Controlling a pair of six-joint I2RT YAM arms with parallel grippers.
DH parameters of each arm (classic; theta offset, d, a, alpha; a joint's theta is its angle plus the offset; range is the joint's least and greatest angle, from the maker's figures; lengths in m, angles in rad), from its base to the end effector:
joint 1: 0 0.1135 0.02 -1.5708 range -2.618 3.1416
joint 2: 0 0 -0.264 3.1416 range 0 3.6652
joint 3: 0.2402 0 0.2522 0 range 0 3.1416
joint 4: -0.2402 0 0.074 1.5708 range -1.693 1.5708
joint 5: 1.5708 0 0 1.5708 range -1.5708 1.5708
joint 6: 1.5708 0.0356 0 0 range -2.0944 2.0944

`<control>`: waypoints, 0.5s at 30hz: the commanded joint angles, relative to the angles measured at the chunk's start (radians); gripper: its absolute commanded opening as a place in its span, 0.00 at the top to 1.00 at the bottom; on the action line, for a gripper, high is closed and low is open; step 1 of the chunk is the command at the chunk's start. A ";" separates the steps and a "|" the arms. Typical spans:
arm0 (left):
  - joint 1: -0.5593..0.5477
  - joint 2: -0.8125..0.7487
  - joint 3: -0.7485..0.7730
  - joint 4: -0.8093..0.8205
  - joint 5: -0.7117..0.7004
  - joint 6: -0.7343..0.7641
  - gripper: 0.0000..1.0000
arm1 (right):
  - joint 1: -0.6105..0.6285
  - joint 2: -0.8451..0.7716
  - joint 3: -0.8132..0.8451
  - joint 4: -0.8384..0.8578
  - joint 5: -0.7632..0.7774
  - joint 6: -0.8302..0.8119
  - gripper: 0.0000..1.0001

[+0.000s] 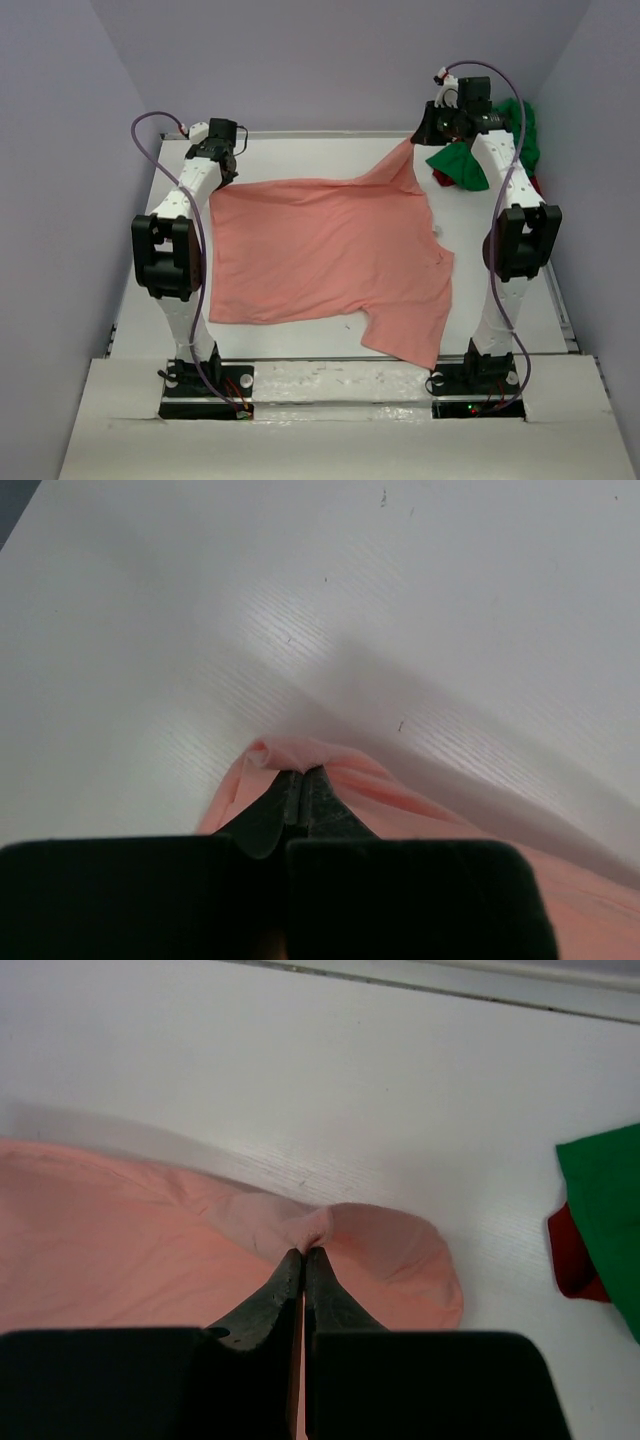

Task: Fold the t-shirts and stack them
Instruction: Flatten out the tshirt

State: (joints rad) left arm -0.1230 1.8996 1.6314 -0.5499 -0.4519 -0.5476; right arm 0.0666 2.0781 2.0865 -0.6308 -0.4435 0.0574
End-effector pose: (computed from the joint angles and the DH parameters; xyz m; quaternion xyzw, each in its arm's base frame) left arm 0.4285 -0.0373 0.2789 -0.2715 0.8687 0.0789 0.4068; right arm 0.4769 0.0471 0.3444 -0.1044 0.8674 0.2229 0.4325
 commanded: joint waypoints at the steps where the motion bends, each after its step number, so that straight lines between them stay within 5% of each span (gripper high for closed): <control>1: 0.011 -0.014 0.005 -0.035 -0.048 0.003 1.00 | 0.013 -0.092 0.012 -0.010 0.083 0.012 1.00; 5: 0.046 0.027 0.074 -0.100 -0.022 -0.009 1.00 | 0.013 0.060 0.294 -0.133 0.004 0.008 1.00; 15: 0.103 0.033 0.079 -0.100 -0.015 0.002 1.00 | 0.013 0.125 0.376 -0.148 -0.095 -0.016 1.00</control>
State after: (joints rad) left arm -0.0319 1.9434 1.6707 -0.6289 -0.4522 -0.5510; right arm 0.0734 2.1803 2.4287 -0.7624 -0.4820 0.0566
